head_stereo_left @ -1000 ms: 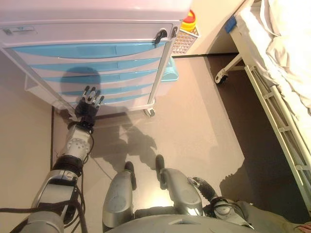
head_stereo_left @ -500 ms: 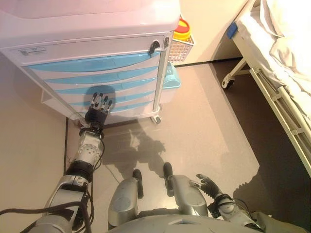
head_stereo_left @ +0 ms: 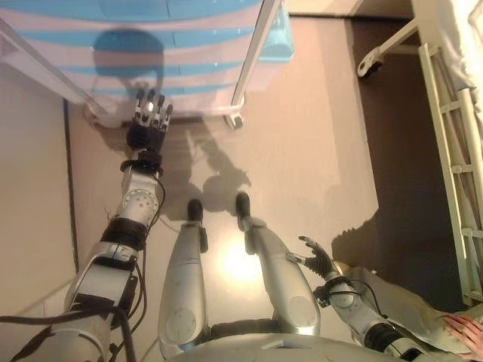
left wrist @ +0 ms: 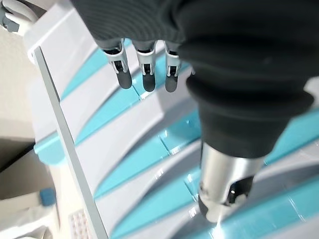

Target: Open the drawer and pick up the medicine

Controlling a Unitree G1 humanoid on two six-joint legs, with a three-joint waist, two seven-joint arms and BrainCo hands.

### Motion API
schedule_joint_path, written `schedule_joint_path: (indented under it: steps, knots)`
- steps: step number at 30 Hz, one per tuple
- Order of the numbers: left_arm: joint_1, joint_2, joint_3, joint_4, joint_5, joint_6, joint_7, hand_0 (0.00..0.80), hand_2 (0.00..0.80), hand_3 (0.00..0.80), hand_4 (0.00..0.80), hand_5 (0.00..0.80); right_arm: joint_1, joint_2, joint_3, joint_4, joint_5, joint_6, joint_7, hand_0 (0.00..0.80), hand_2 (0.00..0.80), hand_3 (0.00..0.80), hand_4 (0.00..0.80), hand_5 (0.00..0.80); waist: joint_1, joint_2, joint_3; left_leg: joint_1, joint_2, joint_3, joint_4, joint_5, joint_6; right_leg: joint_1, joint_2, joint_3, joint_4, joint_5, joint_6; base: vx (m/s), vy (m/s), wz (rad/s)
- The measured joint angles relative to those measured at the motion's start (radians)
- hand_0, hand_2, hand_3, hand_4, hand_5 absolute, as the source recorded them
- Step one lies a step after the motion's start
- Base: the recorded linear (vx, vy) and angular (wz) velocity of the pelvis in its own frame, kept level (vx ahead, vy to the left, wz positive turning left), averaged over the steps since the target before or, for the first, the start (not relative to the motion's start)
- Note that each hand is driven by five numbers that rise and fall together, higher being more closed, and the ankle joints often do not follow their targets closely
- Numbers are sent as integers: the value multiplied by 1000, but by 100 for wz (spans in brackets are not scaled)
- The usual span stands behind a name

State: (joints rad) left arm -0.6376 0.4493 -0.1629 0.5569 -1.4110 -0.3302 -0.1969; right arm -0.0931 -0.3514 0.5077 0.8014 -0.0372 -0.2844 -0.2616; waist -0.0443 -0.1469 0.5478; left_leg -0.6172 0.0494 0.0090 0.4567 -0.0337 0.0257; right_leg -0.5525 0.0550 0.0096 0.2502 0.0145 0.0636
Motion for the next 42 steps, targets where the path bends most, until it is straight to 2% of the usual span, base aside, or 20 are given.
schedule_joint_path:
  steps: [1,3,4,5,6,7,10,24,29,37,42]
  knots:
    - [-13,4,0,0,0,-1,1,0,0,0,0,0,-10,1,7,-2,4,-4,0,0,0,0,0,0,-3,-1,0,-17,18,3,-5,39,-9,-18,13,-1,54,-5,2,-98,-64,10]
    - [-40,3,-8,2,0,-2,2,0,0,0,0,0,-30,3,19,0,16,-4,0,0,0,0,0,0,-15,-8,-2,-35,-3,-24,-8,52,-35,-28,21,7,18,14,-6,-81,-44,11]
    - [-53,8,-12,1,0,-5,2,0,0,0,0,0,-44,1,19,-3,17,-8,0,0,0,0,0,0,-12,-8,-3,-29,-10,-28,-13,47,-40,-19,27,9,-36,15,-3,-58,-35,-40]
    - [-71,18,-18,2,0,-5,3,0,0,0,0,0,-64,2,21,0,18,-9,-1,0,0,0,0,0,-3,-7,-4,-24,-1,-50,-56,59,-25,-19,37,5,-57,10,15,-32,-33,-62]
    - [-90,25,-18,4,0,-5,3,0,0,0,0,0,-80,4,30,-3,18,-8,1,0,0,0,0,0,1,-7,-4,-29,19,-32,-55,59,-29,-34,41,4,39,5,5,-8,-34,-26]
    - [-111,27,-26,8,0,-5,3,0,0,0,0,0,-78,4,40,-11,18,-8,1,0,0,0,0,0,-21,-7,-4,-34,3,-34,-43,53,-35,3,32,-5,39,-6,-49,6,-28,3]
    - [-152,35,-39,8,0,-4,3,0,0,0,0,0,-80,8,50,-27,22,-7,0,0,0,0,0,0,-31,-8,-5,-19,5,-39,-51,55,-45,49,42,5,-38,40,-87,8,-38,4]
    - [-203,95,-39,7,-24,-17,-38,0,0,0,0,0,-77,12,59,-74,55,16,1,0,0,0,0,0,-27,-9,-6,25,-4,-25,-79,45,-31,106,25,10,-94,50,-81,0,-10,2]
    - [-219,92,-39,14,-138,6,-48,0,0,0,0,0,-77,11,61,-73,56,26,0,0,0,0,0,0,-29,-9,-6,25,-1,-24,-79,46,-31,106,26,10,-95,49,-80,-1,-3,-1]
    - [-222,33,-36,49,-366,73,-91,0,0,0,0,0,-78,14,64,-74,68,42,0,0,0,0,0,0,-27,-9,-6,24,-3,-24,-87,46,-31,106,24,9,-103,50,-81,0,0,0]
    - [-222,28,-36,57,-431,91,-91,0,0,0,0,0,-79,14,71,-73,88,43,0,0,0,0,0,0,-29,-10,-6,29,-3,-21,-97,46,-31,106,24,8,-103,53,-85,0,0,0]
